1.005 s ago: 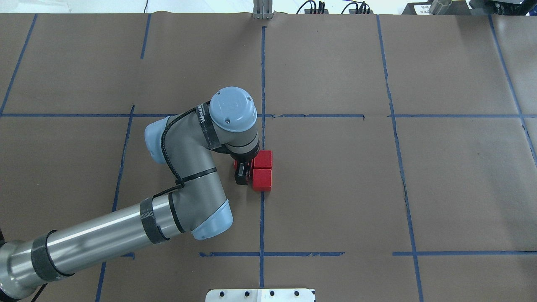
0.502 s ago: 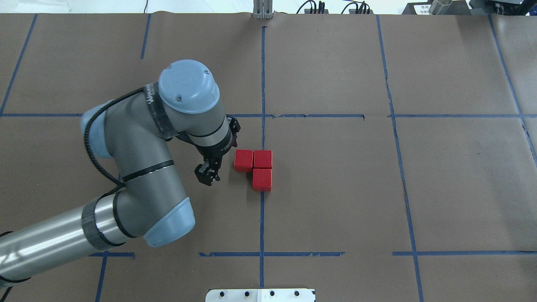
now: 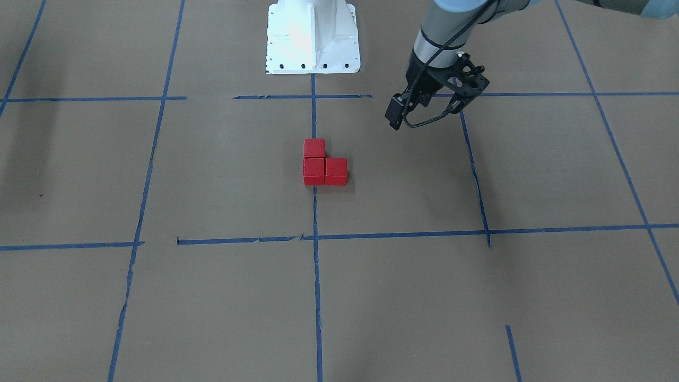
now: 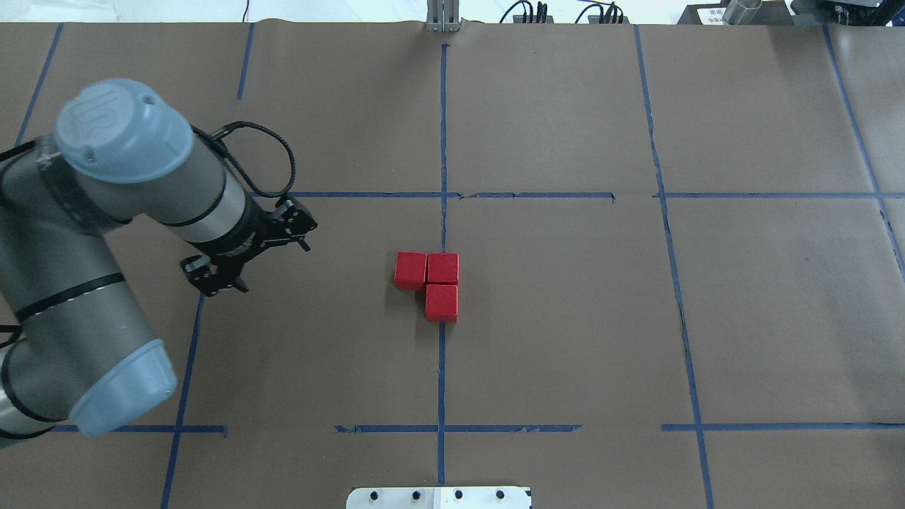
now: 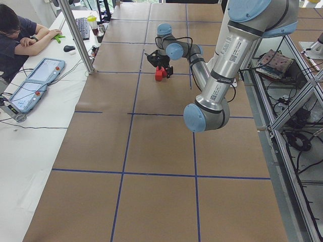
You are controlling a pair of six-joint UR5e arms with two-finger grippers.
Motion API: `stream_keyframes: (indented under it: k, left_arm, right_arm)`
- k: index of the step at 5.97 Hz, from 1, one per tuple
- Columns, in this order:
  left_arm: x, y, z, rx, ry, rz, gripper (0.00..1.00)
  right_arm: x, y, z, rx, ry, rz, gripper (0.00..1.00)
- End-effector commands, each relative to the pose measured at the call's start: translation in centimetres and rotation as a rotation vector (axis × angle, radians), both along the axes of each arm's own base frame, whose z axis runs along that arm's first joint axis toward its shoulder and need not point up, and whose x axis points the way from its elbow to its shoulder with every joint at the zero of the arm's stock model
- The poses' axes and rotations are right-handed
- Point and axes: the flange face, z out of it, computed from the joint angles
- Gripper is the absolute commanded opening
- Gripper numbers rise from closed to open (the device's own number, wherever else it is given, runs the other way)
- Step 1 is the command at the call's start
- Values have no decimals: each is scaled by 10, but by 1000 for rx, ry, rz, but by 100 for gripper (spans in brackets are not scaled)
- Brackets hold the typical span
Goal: Form red blocks into L shape at center
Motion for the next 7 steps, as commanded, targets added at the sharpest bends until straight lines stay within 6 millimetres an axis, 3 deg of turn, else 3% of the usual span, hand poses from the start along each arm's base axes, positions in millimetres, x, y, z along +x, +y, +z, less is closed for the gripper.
stream_keyframes:
  k: [1,2,3,5,6,7]
  left_arm:
    - [-98,-12,86,275,-66,295,100]
    - [-150,-24,123,374,-93,394,100]
    - [-223,-24,175,452,-130,489,100]
    - [-358,-5,261,549,-57,545,100]
    - [-412,18,319,560,-59,560,100]
    - [-437,27,367,529,-19,540,100]
  right_arm:
    - [0,0,0,0,-2,1,100]
    - [0,0,0,-2,-2,1,100]
    - [0,0,0,-5,-3,2,100]
    - [0,0,0,-3,-3,2,100]
    - [0,0,0,-3,-3,2,100]
    - [0,0,0,-3,-3,2,100]
